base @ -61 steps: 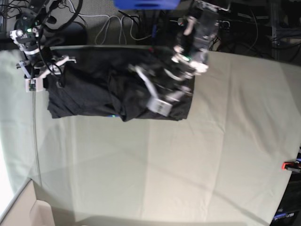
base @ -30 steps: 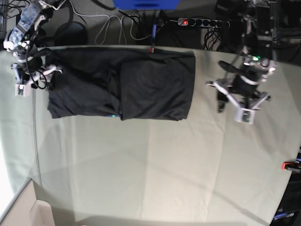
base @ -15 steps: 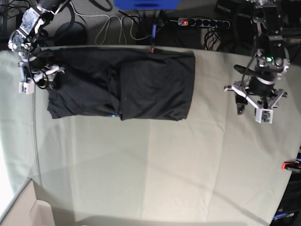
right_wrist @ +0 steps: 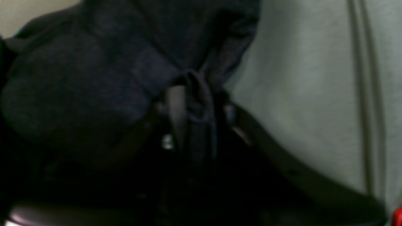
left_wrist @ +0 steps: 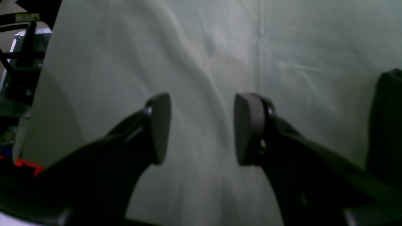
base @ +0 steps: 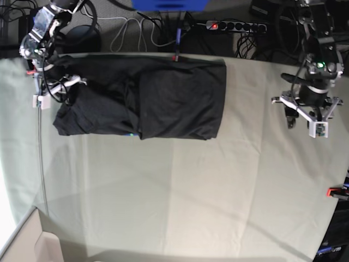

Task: Layout the t-shirt on the table in an organized manner, then fold the t-shirt properly
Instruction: 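Grasp the shirt end with the right gripper and fold it over the stack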

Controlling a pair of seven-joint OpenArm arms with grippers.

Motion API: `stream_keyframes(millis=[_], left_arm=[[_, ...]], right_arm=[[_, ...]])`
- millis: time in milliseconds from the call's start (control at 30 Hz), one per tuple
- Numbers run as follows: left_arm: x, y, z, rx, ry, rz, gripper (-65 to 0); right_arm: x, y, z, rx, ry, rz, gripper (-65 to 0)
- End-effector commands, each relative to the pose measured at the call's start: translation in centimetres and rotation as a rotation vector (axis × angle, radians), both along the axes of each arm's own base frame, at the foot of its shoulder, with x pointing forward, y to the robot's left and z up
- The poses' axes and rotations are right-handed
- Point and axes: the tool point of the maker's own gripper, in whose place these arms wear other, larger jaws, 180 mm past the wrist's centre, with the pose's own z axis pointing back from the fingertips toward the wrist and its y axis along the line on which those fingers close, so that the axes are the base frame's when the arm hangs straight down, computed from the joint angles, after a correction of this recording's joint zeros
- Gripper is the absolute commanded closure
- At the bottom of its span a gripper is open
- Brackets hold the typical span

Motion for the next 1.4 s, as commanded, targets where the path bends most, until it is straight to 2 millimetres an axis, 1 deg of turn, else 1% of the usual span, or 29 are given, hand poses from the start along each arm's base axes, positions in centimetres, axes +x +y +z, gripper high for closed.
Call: stream_keyframes(millis=[0, 33, 200, 267, 333, 367, 467, 533, 600, 667, 733, 800, 933, 1033, 1167, 1233, 1267, 1367], left_arm=[[0.7, 0.7, 1.4, 0.019, -0.050, 0.008, -31.6], [0.6, 0.8, 1.5, 0.020, -0.051, 0.011, -31.6], [0.5, 1.1, 1.5, 0.024, -0.050, 0.016, -31.6], [0.5, 1.1, 1.5, 0.025, -0.049, 0.015, -31.6], [0.3, 1.9, 1.6, 0.029, -0.052, 0.038, -31.5], [0.2, 2.2, 1.7, 0.032, -0.052, 0.047, -31.5], [-0.1, 3.3, 1.9, 0.041, -0.053, 0.075, -31.5], [-0.3, 3.7, 2.0, 0.045, -0.054, 0.086, -31.5], [-1.1, 4.2, 1.7, 0.050, -0.038, 0.099, -31.5], [-1.4, 4.6, 1.7, 0.055, -0.034, 0.108, -31.5], [-1.4, 4.6, 1.6, 0.055, -0.032, 0.108, -31.5], [-1.4, 4.6, 1.6, 0.055, -0.032, 0.108, -31.5], [-2.3, 4.6, 1.0, 0.058, -0.009, 0.107, -31.5], [-2.3, 4.6, 1.0, 0.058, -0.007, 0.107, -31.5], [-2.3, 4.6, 1.2, 0.060, -0.011, 0.105, -31.4], [-2.8, 4.5, 0.8, 0.061, 0.003, 0.104, -31.4], [-3.0, 4.5, 0.8, 0.062, 0.008, 0.103, -31.4], [-3.6, 4.5, 0.5, 0.064, 0.022, 0.102, -31.4]], right_arm=[[-1.8, 0.8, -1.6, 0.000, 0.103, 0.040, -2.6], [-1.8, 1.0, -1.6, 0.002, 0.104, 0.040, 0.0], [-1.7, 0.8, -1.3, -0.005, 0.096, 0.038, 0.0], [-1.3, 0.2, -0.4, -0.028, 0.073, 0.033, 0.0], [-1.0, -0.3, 1.0, -0.070, 0.045, 0.041, 0.0], [-0.8, -0.4, 2.1, -0.094, 0.022, 0.043, 0.0], [0.0, 0.1, 5.0, -0.140, -0.049, 0.039, 0.0], [0.5, 0.0, 7.1, -0.184, -0.093, 0.046, 0.0], [0.8, 0.3, 8.7, -0.222, -0.122, 0.075, 0.0], [0.9, 1.3, 9.9, -0.244, -0.145, 0.116, 0.0], [1.1, 3.1, 11.0, -0.254, -0.171, 0.178, 0.0], [1.1, 5.1, 11.6, -0.251, -0.189, 0.239, 0.0], [0.4, 10.1, 12.4, -0.208, -0.213, 0.372, 0.0], [0.1, 15.3, 12.7, -0.130, -0.244, 0.493, 0.0], [0.2, 20.9, 13.6, -0.046, -0.296, 0.618, 0.0], [0.4, 23.4, 14.2, -0.012, -0.326, 0.676, 0.0], [0.7, 24.3, 14.5, 0.000, -0.341, 0.698, 0.0], [1.5, 25.9, 14.5, 0.020, -0.357, 0.735, 0.0]])
